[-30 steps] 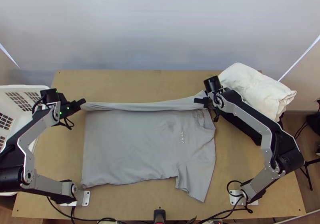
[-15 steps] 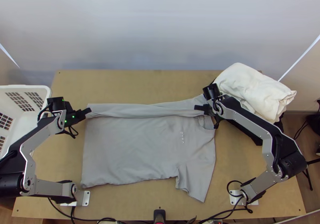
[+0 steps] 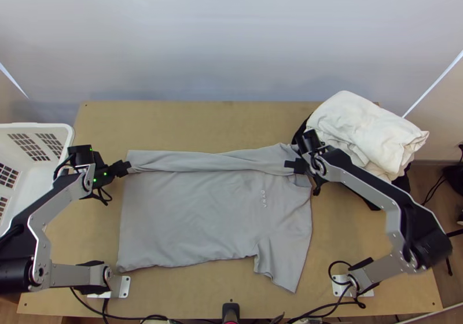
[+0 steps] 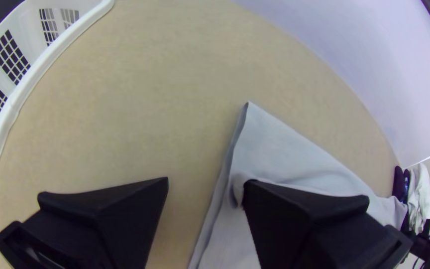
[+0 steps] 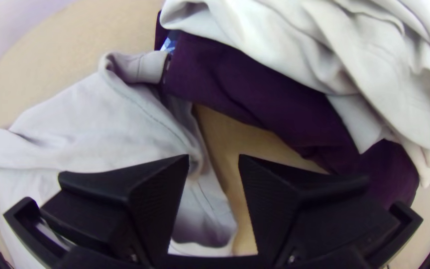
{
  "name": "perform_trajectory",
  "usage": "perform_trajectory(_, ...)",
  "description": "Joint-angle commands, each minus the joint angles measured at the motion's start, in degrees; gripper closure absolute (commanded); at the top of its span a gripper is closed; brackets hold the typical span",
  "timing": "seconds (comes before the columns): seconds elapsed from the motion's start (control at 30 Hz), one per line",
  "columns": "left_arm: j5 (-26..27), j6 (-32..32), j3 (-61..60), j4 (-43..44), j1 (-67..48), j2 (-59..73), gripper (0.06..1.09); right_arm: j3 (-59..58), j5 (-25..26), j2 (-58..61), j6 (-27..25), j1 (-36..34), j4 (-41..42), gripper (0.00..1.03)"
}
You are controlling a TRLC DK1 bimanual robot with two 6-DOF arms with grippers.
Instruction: Fold the t-shirt
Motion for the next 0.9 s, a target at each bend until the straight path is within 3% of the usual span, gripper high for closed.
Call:
perform_trajectory(0.0,-1.51,3.02,-1.76,-1.52,0.62,-4.56,0.18,-1.98,0.11,-8.11,-0.03,0.55,-2.36,0.36)
perform_trajectory(0.07,-1.42,3.28,-1.41,-3.63,1.15,-5.26,0.16,-2.06,0.02,-10.92,0.94,0.55,-4.74,0.3)
perform_trajectory(0.23,1.56,3.11,-1.67,-7.15,1.5,-11.24,0.16,-1.8,-0.25,-16.98,11.84,4.51,-22.4,0.16)
perform_trajectory(0.37,2.97,2.76,-2.37,-10.22,1.76,-15.54,0.16,-6.37,-0.86,-21.9,15.53,7.5,-28.73,0.16)
perform_trajectory(0.53,4.55,1.96,-3.08,-12.86,2.2,-20.55,0.16,-11.99,-16.33,-32.19,14.91,4.24,-22.49,0.16)
perform_trajectory(0.6,9.03,0.29,-1.23,-17.08,4.05,-22.05,0.16,-11.82,-20.46,-33.07,16.41,4.51,-24.34,0.15)
perform_trajectory(0.73,18.44,-0.5,2.02,-27.8,7.65,-22.31,0.21,-10.5,-21.08,-35.09,19.05,9.25,-30.22,0.06)
perform_trajectory(0.87,19.23,4.16,4.22,-39.58,7.21,-22.22,0.21,-11.38,-22.31,-34.82,22.39,10.75,-37.78,0.07)
